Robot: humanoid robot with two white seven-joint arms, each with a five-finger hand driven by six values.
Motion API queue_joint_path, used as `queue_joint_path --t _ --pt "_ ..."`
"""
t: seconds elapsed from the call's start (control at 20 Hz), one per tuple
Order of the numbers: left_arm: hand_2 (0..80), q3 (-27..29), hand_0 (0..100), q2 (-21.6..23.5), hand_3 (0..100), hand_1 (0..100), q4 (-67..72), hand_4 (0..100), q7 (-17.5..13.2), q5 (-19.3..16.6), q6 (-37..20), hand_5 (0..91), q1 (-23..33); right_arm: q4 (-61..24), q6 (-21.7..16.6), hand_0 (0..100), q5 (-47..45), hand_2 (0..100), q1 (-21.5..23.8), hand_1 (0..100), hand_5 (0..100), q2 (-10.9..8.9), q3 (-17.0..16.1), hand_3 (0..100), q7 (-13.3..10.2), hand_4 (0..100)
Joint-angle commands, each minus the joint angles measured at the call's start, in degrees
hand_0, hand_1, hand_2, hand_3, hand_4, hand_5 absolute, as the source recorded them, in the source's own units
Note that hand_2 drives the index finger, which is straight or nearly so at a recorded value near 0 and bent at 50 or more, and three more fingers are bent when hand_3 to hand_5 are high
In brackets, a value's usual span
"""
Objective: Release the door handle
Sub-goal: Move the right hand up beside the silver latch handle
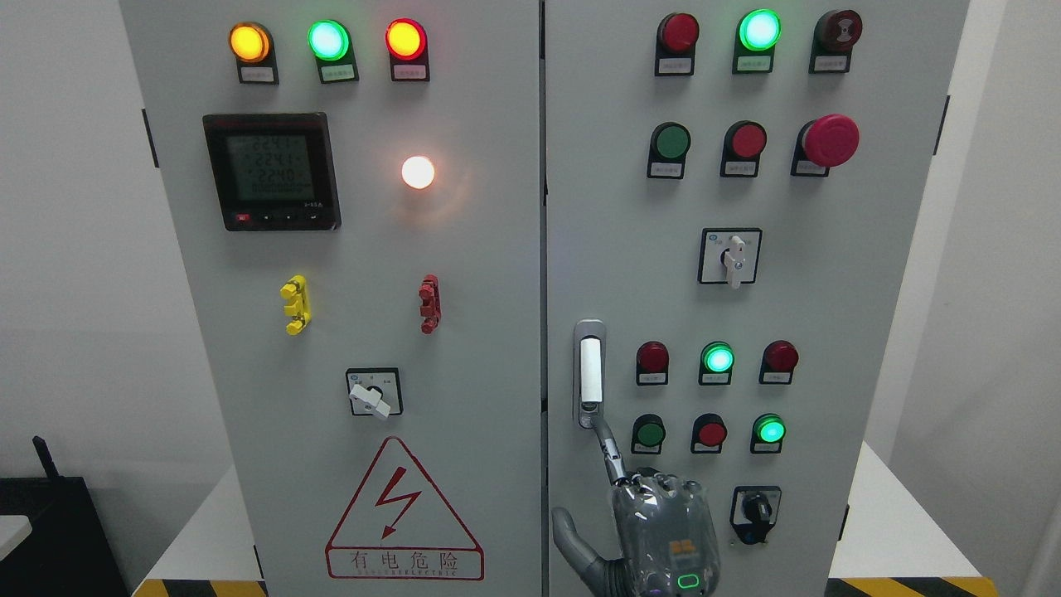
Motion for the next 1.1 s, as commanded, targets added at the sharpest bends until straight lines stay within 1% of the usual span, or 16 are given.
queue_joint_path --t 0.0,0.05,0.1,0.15,0.2,0.25,0.3,0.4,0.45,0.55,0.7,0.8,0.95,1.05 --pt "0.0 0.62 12 0.00 0 39 0.97 0 0.04 0.00 0.04 0.0 -0.02 -3.54 -0.40 35 -0.33 18 1.26 23 96 0.36 -0.09 97 -1.18 89" --pt "0.0 0.62 12 0.00 0 39 0.97 0 0.04 0.00 0.04 0.0 -0.02 -4.25 -0.40 36 -0.33 29 1.96 23 95 0.27 -0.26 96 -1.44 88" --pt "0.0 0.62 12 0.00 0 39 0.97 0 0.04 0.00 0.04 0.0 -0.02 -4.69 -0.40 38 -0.33 46 2.58 24 92 0.27 -0.52 95 -1.62 86" --pt "0.0 0.62 12 0.00 0 39 0.97 0 0.04 0.00 0.04 0.0 0.07 -4.95 -0.40 40 -0.41 55 3.19 24 90 0.27 -0.61 95 -1.62 85" --pt "0.0 0.62 12 0.00 0 39 0.97 0 0.04 0.00 0.04 0.0 -0.02 -5.39 -0.40 41 -0.59 57 3.72 24 89 0.27 -0.70 95 -1.62 84" --pt "0.0 0.62 12 0.00 0 39 0.97 0 0.04 0.00 0.04 0.0 -0.02 -5.92 -0.31 44 -0.59 61 3.99 24 88 0.36 -0.96 95 -1.53 84" --pt "0.0 0.62 12 0.00 0 39 0.97 0 0.04 0.00 0.04 0.0 -0.02 -6.18 -0.40 49 -0.59 64 3.90 22 88 0.36 -1.23 97 -1.45 84" --pt "0.0 0.62 12 0.00 0 39 0.97 0 0.04 0.00 0.04 0.0 -0.02 -7.06 -0.40 52 -0.59 71 3.64 18 87 0.27 -1.49 100 -1.09 85" --pt "0.0 0.62 12 0.00 0 39 0.97 0 0.04 0.00 0.04 0.0 -0.02 -7.24 -0.40 51 -0.50 76 3.46 16 88 0.27 -1.67 100 -1.01 86" --pt "0.0 0.62 12 0.00 0 39 0.97 0 0.04 0.00 0.04 0.0 0.07 -8.03 -0.40 48 -0.07 83 3.37 12 90 0.19 -1.76 100 -0.66 89" --pt "0.0 0.62 12 0.00 0 39 0.97 0 0.04 0.00 -0.05 0.0 0.07 -9.08 -0.31 48 1.86 90 3.20 0 92 0.01 -1.84 100 0.66 92" --pt "0.0 0.62 12 0.00 0 39 0.97 0 0.04 0.00 0.04 0.0 -0.02 -9.35 -0.31 48 2.92 91 2.50 0 92 0.01 -2.11 100 2.41 92" --pt "0.0 0.62 12 0.00 0 39 0.97 0 0.04 0.00 0.04 0.0 -0.02 -9.53 -0.31 42 4.15 92 0.74 0 92 -0.08 -2.11 100 3.03 92" --pt "0.0 0.62 12 0.00 0 39 0.97 0 0.04 0.00 0.04 0.0 -0.02 -9.88 -0.31 39 5.38 93 0.30 0 92 -0.17 -2.11 100 4.44 92"
